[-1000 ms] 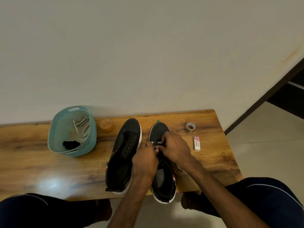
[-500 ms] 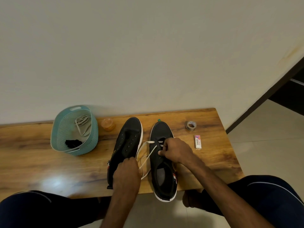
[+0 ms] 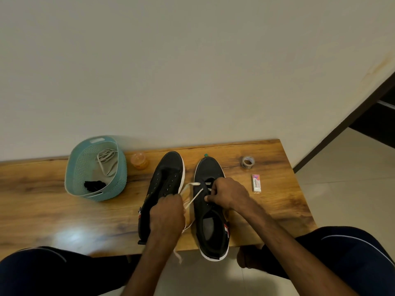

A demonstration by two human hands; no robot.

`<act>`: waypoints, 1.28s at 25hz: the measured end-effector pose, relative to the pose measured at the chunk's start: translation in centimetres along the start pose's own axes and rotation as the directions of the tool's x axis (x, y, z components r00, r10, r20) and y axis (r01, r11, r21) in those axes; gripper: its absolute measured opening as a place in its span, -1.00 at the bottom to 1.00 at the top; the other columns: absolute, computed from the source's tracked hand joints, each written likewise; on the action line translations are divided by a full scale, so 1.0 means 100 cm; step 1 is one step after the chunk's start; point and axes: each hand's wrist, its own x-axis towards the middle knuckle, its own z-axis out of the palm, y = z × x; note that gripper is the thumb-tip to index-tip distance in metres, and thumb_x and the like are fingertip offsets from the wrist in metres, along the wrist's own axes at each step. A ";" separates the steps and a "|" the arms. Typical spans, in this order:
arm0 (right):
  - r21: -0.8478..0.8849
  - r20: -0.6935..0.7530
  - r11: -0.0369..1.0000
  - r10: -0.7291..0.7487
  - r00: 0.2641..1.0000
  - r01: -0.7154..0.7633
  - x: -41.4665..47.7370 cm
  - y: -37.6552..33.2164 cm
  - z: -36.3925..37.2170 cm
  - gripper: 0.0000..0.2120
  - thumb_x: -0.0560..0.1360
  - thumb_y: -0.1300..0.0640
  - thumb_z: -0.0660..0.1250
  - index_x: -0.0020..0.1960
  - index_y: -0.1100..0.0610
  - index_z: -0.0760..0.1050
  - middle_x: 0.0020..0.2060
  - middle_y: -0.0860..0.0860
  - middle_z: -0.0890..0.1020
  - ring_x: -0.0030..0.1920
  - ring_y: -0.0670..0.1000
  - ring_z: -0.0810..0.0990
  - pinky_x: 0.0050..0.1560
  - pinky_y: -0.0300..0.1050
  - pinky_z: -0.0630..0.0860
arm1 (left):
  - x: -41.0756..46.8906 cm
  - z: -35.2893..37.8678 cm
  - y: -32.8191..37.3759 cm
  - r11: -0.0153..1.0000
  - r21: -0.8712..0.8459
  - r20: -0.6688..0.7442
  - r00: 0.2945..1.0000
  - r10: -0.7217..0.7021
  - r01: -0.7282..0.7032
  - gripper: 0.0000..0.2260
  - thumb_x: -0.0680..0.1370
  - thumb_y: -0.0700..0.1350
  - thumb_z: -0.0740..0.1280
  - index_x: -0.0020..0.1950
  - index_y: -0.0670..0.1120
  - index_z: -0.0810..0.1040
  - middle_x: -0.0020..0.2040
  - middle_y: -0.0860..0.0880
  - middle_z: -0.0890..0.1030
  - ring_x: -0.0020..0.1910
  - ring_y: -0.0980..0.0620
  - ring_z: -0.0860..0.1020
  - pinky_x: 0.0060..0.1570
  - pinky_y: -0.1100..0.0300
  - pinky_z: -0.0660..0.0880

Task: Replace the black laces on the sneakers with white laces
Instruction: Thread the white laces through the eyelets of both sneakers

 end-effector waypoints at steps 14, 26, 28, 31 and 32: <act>-0.005 -0.006 1.000 0.021 1.000 -0.021 0.000 0.000 0.002 -0.73 0.46 -0.12 0.44 0.00 0.06 0.58 -0.08 0.00 0.65 -0.02 0.04 0.61 0.09 0.10 0.57 | 0.016 0.014 0.022 0.984 -0.172 -0.065 0.998 0.025 -0.036 -0.88 0.62 -0.02 0.27 0.01 -0.02 0.56 -0.01 0.03 0.60 -0.05 0.08 0.56 -0.14 0.17 0.47; -0.155 -0.021 0.986 0.055 0.998 -0.058 -0.002 0.000 -0.002 -0.67 0.48 -0.15 0.41 0.09 0.06 0.52 0.00 0.00 0.59 0.06 0.07 0.57 0.16 0.07 0.42 | 0.002 -0.063 -0.010 -0.095 -0.991 0.084 0.992 0.094 0.093 -0.65 0.64 0.11 0.12 -0.23 -0.06 0.42 -0.36 0.01 0.31 -0.44 0.09 0.25 -0.45 0.22 0.24; -0.079 0.031 0.997 0.015 0.999 -0.012 0.004 0.004 -0.013 -0.70 0.46 -0.13 0.44 0.02 0.07 0.55 -0.05 -0.01 0.62 0.00 0.04 0.59 0.11 0.05 0.51 | -0.009 -0.063 -0.017 0.025 -0.998 -0.056 0.995 0.085 -0.058 -0.56 0.62 0.22 0.14 -0.32 -0.05 0.41 -0.40 -0.03 0.30 -0.45 0.06 0.27 -0.44 0.21 0.26; 0.122 -0.160 0.974 -0.172 0.972 0.192 0.016 -0.004 -0.028 -0.82 0.51 -0.03 0.41 -0.01 0.07 0.58 -0.06 -0.02 0.61 -0.02 -0.01 0.56 0.02 -0.03 0.52 | -0.021 -0.051 -0.026 0.276 -0.947 -0.138 0.983 0.123 -0.168 -0.49 0.52 0.33 0.15 -0.42 -0.03 0.43 -0.47 -0.08 0.33 -0.48 -0.02 0.28 -0.44 0.23 0.27; 0.076 -0.214 0.957 -0.257 0.942 0.279 0.021 -0.009 -0.028 -0.81 0.54 -0.03 0.37 0.06 0.07 0.58 -0.01 0.00 0.58 0.05 0.01 0.54 0.05 -0.02 0.51 | -0.023 -0.046 -0.028 0.308 -0.935 -0.139 0.981 0.133 -0.175 -0.49 0.51 0.33 0.15 -0.43 -0.03 0.42 -0.48 -0.07 0.34 -0.49 -0.02 0.28 -0.44 0.23 0.27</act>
